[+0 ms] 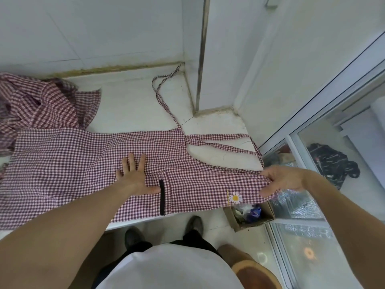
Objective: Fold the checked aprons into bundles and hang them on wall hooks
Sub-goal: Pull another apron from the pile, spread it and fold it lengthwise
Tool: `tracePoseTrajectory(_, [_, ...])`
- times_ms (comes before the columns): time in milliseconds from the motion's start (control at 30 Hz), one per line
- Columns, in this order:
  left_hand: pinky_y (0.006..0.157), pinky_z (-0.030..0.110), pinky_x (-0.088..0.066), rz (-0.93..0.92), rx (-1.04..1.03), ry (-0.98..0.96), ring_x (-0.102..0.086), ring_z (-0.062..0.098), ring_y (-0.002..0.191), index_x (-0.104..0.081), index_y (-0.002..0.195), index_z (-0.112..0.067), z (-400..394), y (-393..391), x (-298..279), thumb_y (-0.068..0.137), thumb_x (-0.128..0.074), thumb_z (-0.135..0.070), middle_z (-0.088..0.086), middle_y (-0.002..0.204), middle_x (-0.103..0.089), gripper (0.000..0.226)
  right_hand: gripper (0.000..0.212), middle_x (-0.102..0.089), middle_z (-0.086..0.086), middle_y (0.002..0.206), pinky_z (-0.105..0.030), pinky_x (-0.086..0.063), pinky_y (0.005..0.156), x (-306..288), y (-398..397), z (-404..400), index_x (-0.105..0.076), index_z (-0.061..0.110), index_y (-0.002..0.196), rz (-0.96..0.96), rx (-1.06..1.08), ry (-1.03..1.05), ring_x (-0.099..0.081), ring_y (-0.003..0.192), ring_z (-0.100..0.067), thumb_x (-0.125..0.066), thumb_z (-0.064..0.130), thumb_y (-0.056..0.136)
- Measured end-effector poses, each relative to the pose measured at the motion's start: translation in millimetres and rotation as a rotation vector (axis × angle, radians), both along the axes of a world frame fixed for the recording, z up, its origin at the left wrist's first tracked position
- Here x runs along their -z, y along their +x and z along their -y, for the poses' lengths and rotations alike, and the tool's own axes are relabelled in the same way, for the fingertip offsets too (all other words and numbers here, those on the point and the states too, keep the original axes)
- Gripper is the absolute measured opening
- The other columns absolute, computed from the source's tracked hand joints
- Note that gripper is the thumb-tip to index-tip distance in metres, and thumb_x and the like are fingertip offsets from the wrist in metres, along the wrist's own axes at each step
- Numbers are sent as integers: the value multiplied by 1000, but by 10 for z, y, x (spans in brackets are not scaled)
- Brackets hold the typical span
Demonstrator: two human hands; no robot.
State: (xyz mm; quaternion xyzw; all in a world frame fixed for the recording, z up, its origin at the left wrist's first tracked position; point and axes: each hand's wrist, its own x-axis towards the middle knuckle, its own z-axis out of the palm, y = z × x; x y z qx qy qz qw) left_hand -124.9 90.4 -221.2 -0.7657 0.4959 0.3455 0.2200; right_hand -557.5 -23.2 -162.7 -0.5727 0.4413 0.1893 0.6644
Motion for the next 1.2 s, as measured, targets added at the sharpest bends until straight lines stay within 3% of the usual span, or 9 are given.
tracePoseTrajectory(167, [120, 58, 3, -3, -1, 13, 32, 38, 144, 36, 147, -27, -21, 7, 31, 71, -68, -75, 13, 152, 44, 137, 62, -71, -12, 116, -36, -49, 97, 45, -149, 89, -64, 0, 115, 107, 326, -45, -67, 110, -25, -87, 26, 64])
tracePoseTrajectory(333, [120, 60, 1, 17, -6, 14, 31, 39, 144, 36, 147, -26, 0, -3, 7, 71, -69, -74, 15, 152, 43, 139, 52, -71, -11, 74, -20, -49, 55, 186, -184, 163, -68, 3, 93, -238, 123, -324, -63, 64, -21, -90, 36, 60])
tracePoseTrajectory(467, [117, 65, -4, 144, 1, -4, 15, 48, 147, 23, 152, -12, 69, -197, -64, 70, -74, -68, 29, 157, 26, 139, 38, -70, -15, 91, -38, -49, 80, 413, -255, 149, -71, 2, 87, -393, 145, -618, -65, 91, -32, -80, 38, 79])
tracePoseTrajectory(567, [117, 66, -11, 208, 150, -134, 6, 48, 148, 12, 154, -7, 120, -521, -145, 76, -81, -44, 30, 159, 13, 127, 31, -68, -17, 86, -34, -47, 70, 424, -298, 129, -69, 1, 82, -467, 191, -765, -63, 82, -32, -73, 31, 87])
tracePoseTrajectory(700, [119, 63, -10, -24, 90, -33, 14, 45, 148, 14, 156, -22, 141, -854, -110, 81, -67, -6, 18, 160, 24, 112, 10, -61, -22, 105, -44, -52, 80, 392, -357, 168, -72, 6, 94, -535, 388, -1133, -58, 88, -34, -64, 6, 87])
tracePoseTrajectory(867, [114, 67, 3, -128, 30, 31, 32, 44, 142, 32, 149, -26, 51, -801, -21, 78, -67, -67, 14, 151, 44, 129, 16, -67, -14, 97, -31, -53, 55, 365, -503, 269, -65, 2, 107, -572, 791, -896, -61, 68, -22, -55, 5, 95])
tracePoseTrajectory(967, [112, 72, 3, -100, 96, 18, 35, 43, 141, 38, 146, -27, -34, -741, 14, 70, -67, -77, 13, 148, 49, 138, 12, -67, -11, 94, -23, -54, 41, 328, -552, 299, -57, -2, 107, -305, 1249, -330, -63, 68, -18, -51, 7, 101])
tracePoseTrajectory(1100, [112, 73, 2, -96, 119, 25, 35, 41, 141, 38, 146, -28, -46, -710, 0, 66, -68, -78, 12, 147, 50, 142, 24, -63, -13, 116, -22, -59, 67, 299, -567, 305, -54, 1, 120, 296, 1655, 124, -67, 81, -13, -51, 5, 97])
tracePoseTrajectory(1200, [111, 74, -1, -92, 117, 56, 36, 41, 140, 38, 145, -30, -63, -678, -33, 63, -71, -78, 10, 146, 52, 144, 43, -60, -9, 129, -34, -57, 93, 453, -564, 379, -47, 7, 138, 307, 1683, 4, -64, 108, -18, -43, -7, 98])
